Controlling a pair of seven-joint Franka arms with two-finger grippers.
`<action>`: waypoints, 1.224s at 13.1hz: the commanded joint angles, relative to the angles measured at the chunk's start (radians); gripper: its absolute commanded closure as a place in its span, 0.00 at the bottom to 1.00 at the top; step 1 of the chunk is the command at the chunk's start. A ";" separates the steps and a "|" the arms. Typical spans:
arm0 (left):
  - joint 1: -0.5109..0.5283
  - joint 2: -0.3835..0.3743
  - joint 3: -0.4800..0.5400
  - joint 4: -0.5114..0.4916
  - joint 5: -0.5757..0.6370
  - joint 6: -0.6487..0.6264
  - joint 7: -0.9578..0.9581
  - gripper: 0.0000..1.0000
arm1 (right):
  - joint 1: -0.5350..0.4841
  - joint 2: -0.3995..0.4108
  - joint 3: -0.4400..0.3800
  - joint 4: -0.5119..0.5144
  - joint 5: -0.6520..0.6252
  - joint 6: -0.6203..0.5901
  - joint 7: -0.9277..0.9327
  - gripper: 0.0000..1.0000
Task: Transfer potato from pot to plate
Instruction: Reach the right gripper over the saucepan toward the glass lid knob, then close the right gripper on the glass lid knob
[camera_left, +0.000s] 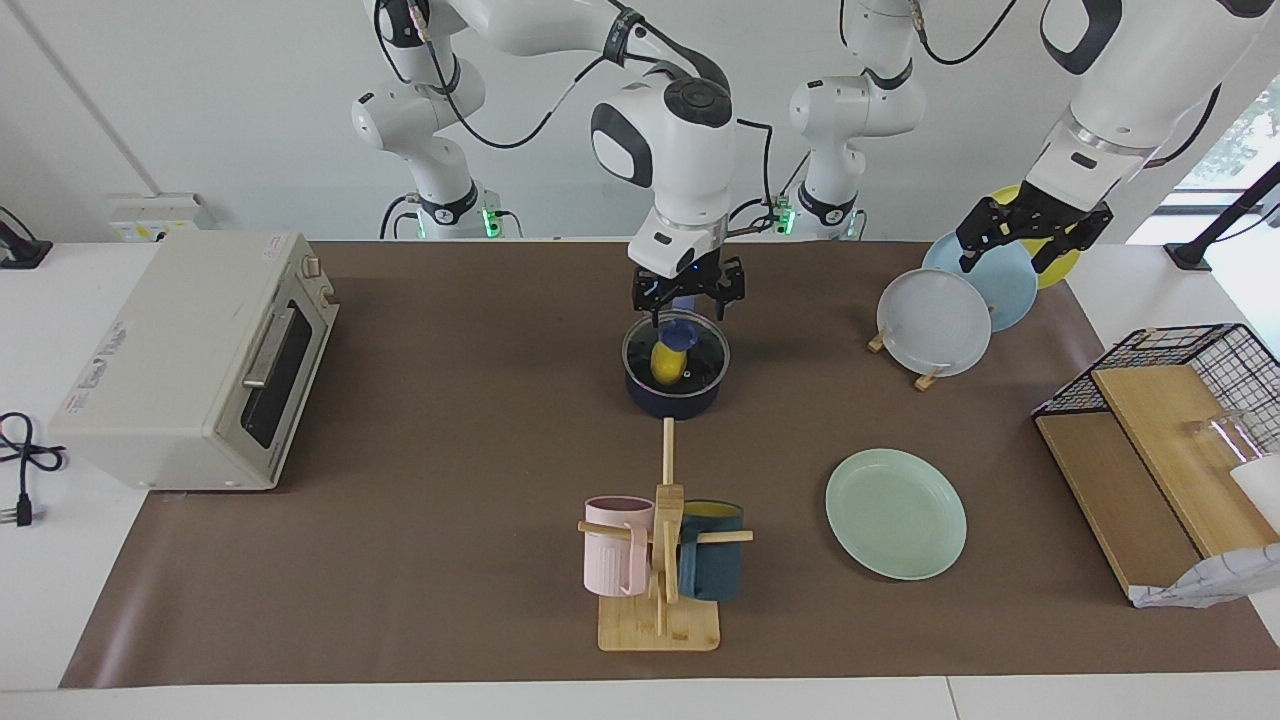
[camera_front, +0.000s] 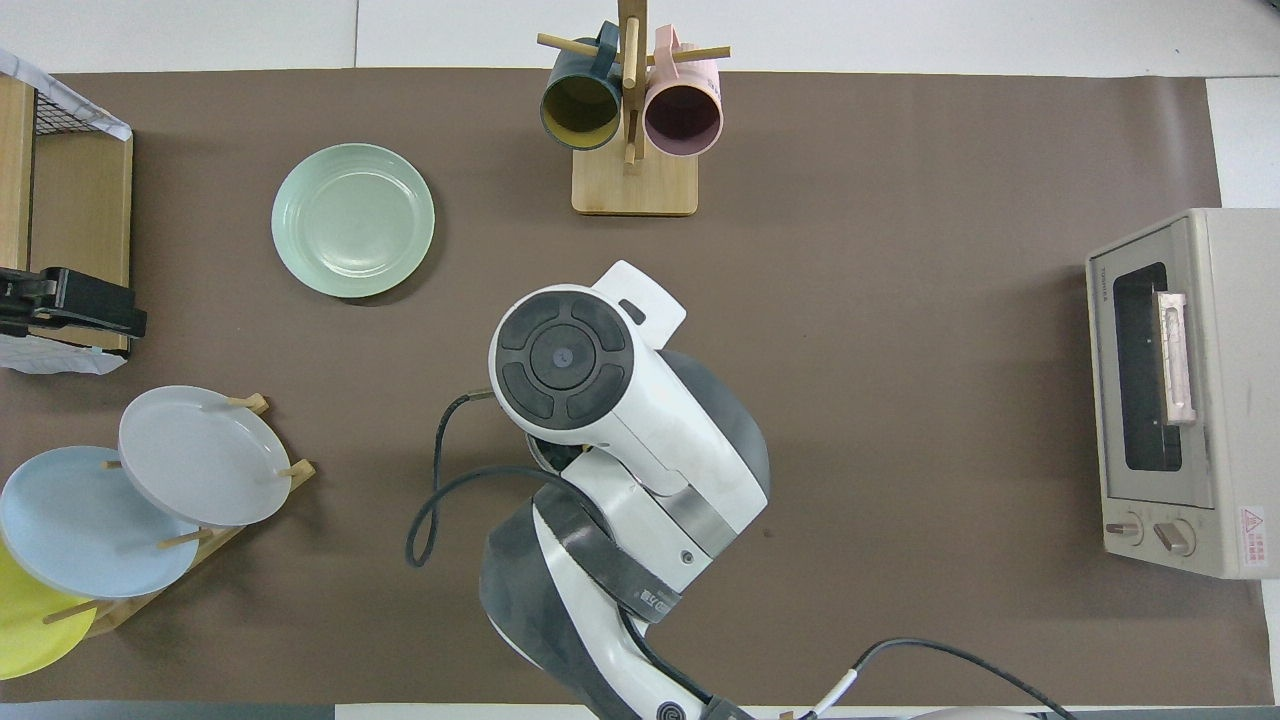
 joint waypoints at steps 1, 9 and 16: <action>-0.005 -0.014 0.004 -0.005 0.022 -0.012 -0.001 0.00 | 0.002 -0.085 -0.003 -0.147 -0.028 0.066 0.015 0.00; -0.005 -0.014 0.004 -0.003 0.022 -0.012 -0.001 0.00 | 0.025 -0.108 0.000 -0.260 -0.040 0.198 0.012 0.00; -0.005 -0.014 0.004 -0.005 0.022 -0.012 -0.001 0.00 | 0.022 -0.093 0.001 -0.257 -0.080 0.234 0.011 0.00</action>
